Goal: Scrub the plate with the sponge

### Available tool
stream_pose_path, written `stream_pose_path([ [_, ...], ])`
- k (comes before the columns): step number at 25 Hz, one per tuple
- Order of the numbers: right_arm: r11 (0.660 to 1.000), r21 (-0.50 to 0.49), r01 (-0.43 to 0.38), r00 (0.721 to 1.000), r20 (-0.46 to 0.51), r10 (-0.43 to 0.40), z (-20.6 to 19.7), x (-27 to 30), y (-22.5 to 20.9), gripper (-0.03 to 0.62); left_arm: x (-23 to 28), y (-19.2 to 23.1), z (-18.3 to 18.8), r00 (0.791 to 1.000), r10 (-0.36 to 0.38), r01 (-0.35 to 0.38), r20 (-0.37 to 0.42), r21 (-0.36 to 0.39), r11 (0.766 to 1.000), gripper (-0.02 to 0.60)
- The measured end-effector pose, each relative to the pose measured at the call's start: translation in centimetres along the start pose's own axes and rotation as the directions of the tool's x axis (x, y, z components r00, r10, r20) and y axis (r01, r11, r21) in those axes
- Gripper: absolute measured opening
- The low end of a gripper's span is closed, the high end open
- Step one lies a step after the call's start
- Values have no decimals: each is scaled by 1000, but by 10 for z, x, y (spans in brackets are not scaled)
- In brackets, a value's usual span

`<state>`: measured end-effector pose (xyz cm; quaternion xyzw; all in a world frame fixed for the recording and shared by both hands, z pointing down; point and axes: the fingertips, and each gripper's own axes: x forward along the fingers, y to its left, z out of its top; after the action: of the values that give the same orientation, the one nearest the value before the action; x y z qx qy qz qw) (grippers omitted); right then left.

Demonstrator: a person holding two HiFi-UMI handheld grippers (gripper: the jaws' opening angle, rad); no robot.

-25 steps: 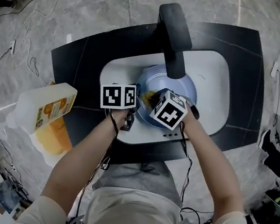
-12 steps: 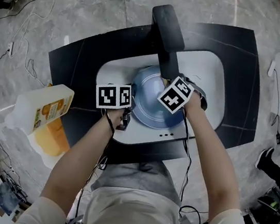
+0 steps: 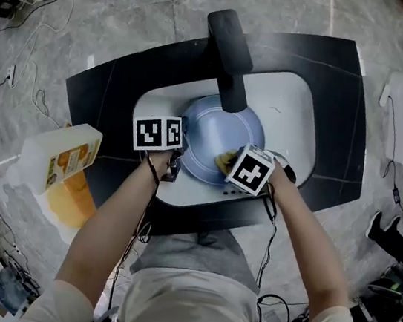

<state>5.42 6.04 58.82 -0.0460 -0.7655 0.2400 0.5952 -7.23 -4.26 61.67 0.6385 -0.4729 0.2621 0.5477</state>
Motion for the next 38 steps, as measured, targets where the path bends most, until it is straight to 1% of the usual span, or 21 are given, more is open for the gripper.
stream_pose_path([
  [2,1000,-8,-30,998,57,31,20,7,11,44,1,1,1,1000,0,0,-3,-3,1000,31],
  [5,999,-35,-36,987,156,41,54,13,19,44,2,-5,-6,999,-29,29,-33,7,1000,29],
  [8,997,-75,-14,982,187,27,77,20,17,44,2,-7,-10,998,-34,35,-44,9,999,29],
  [10,999,-47,5,989,149,2,74,23,-2,44,3,-11,-14,997,-52,53,-64,14,999,29],
  [12,999,20,43,994,101,-45,64,22,-34,44,4,-16,-18,994,-71,73,-82,24,997,29],
  [15,997,47,54,985,160,-61,78,19,-64,46,4,-15,-20,995,-70,71,-70,12,997,29],
  [16,997,39,74,984,160,-79,79,19,-69,46,4,-14,-20,995,-70,70,-66,5,998,29],
  [17,992,25,126,981,146,-128,78,18,-77,44,4,-14,-20,996,-70,70,-64,0,998,29],
  [18,979,7,204,970,130,-203,74,16,-89,44,3,-13,-20,996,-70,70,-63,-4,998,29],
  [20,937,2,350,930,115,-348,67,9,-116,44,2,-12,-21,996,-67,67,-62,-9,998,29],
  [21,919,19,393,913,110,-393,62,4,-127,44,2,-12,-20,996,-64,64,-60,-10,998,29],
  [22,908,32,418,902,106,-419,56,0,-135,44,2,-12,-19,996,-61,61,-57,-10,998,28],
  [24,899,16,437,895,97,-436,47,-5,-142,44,2,-12,-18,997,-56,56,-53,-4,998,28],
  [25,900,-3,437,897,77,-435,40,-7,-142,44,2,-12,-18,997,-55,55,-55,-1,998,28],
  [28,913,-45,405,913,-43,-407,4,-12,-134,44,1,-11,-16,997,-47,48,-56,16,999,28],
  [30,936,-57,348,931,-99,-352,-17,-15,-118,44,1,-10,-14,998,-40,41,-51,25,999,28],
  [31,950,-57,306,945,-107,-310,-24,-15,-105,44,1,-10,-13,998,-36,37,-50,28,999,28],
  [33,979,-44,200,974,-97,-203,-31,-16,-73,44,1,-9,-14,998,-26,28,-57,28,999,29],
  [35,995,-16,97,991,-86,-98,-35,-15,-42,44,2,-8,-16,997,-19,20,-72,21,1000,29],
  [36,998,-10,62,995,-76,-62,-34,-15,-30,44,2,-7,-16,997,-13,15,-79,21,1000,31],
  [38,999,-34,38,999,-17,-38,-19,-17,-16,44,0,-6,-16,997,8,-6,-83,35,999,31],
])
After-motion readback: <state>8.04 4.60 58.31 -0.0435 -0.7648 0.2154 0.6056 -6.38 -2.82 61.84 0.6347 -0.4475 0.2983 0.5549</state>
